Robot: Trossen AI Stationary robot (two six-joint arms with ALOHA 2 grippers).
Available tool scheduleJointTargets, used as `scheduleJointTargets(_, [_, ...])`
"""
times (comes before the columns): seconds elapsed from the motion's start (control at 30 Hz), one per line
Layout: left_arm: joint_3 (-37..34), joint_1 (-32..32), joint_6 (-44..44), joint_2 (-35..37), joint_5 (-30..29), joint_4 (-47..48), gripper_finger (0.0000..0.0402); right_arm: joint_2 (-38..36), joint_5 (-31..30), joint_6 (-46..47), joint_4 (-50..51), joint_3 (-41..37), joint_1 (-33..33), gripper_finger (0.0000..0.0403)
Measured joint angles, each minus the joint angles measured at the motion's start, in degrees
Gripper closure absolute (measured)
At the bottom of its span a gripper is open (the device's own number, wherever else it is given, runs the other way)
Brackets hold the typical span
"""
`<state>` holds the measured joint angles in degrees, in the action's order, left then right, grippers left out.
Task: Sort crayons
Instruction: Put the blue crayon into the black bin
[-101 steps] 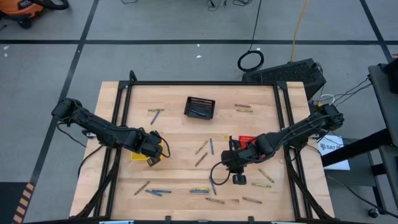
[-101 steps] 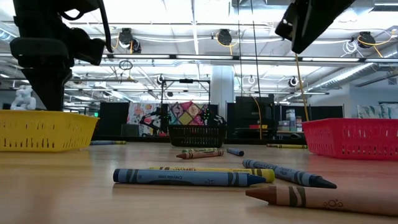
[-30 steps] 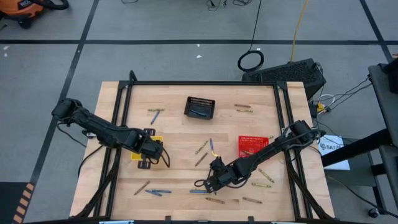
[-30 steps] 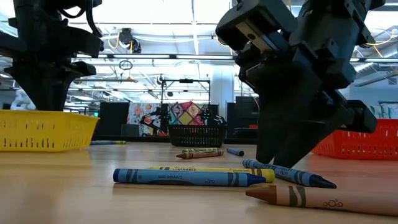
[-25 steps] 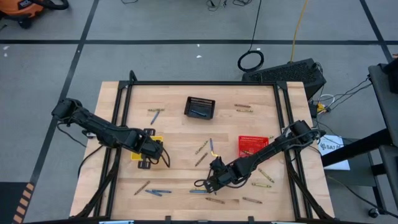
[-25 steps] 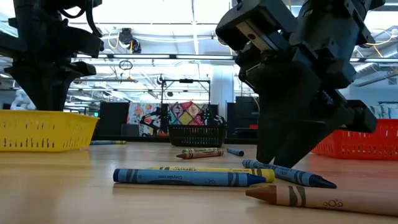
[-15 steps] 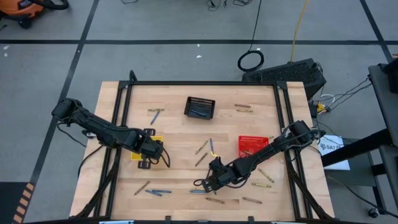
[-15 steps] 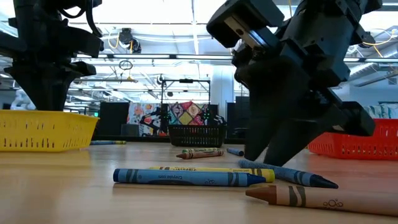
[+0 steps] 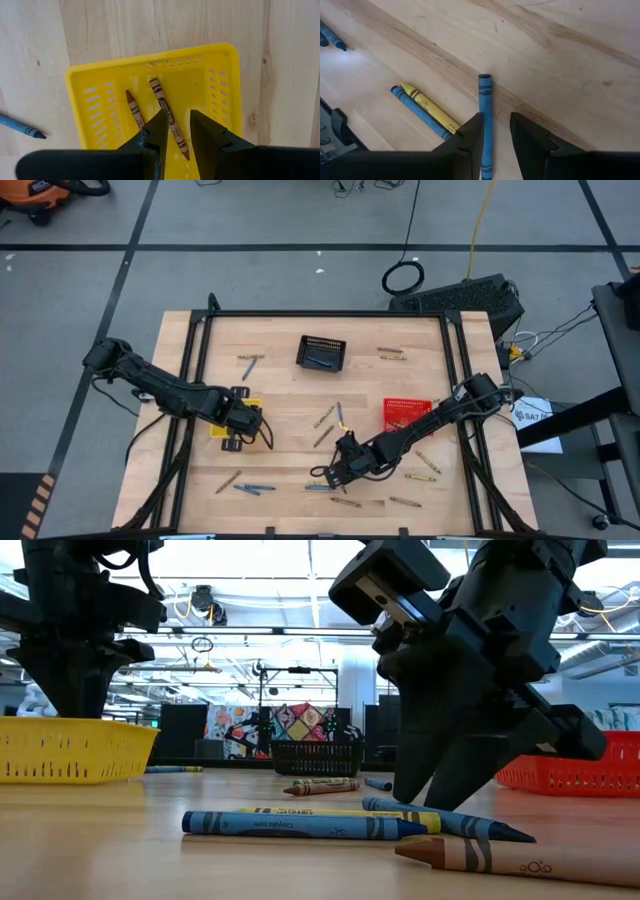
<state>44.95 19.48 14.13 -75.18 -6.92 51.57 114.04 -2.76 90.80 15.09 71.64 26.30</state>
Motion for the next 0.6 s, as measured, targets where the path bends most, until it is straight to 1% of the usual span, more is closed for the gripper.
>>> scheduleJointTargets(0.17, [0.0,0.0,0.0,0.0,0.0,0.0,0.0327,0.0,0.1,-1.1,0.6,0.0,-0.2,0.0312])
scheduleJointTargets(0.33, [0.0,0.0,-0.1,0.0,0.0,0.0,0.0327,-0.3,0.6,-6.2,-0.3,-0.1,-1.0,0.0312])
scheduleJointTargets(0.5, [0.0,0.0,0.0,0.0,0.0,0.0,0.0327,-0.5,1.1,-13.9,-0.9,-0.2,-1.6,0.0312])
scheduleJointTargets(0.6, [0.0,0.0,-0.1,0.0,0.0,0.0,0.0327,-0.5,2.1,-15.6,-2.0,-0.2,-2.1,0.0312])
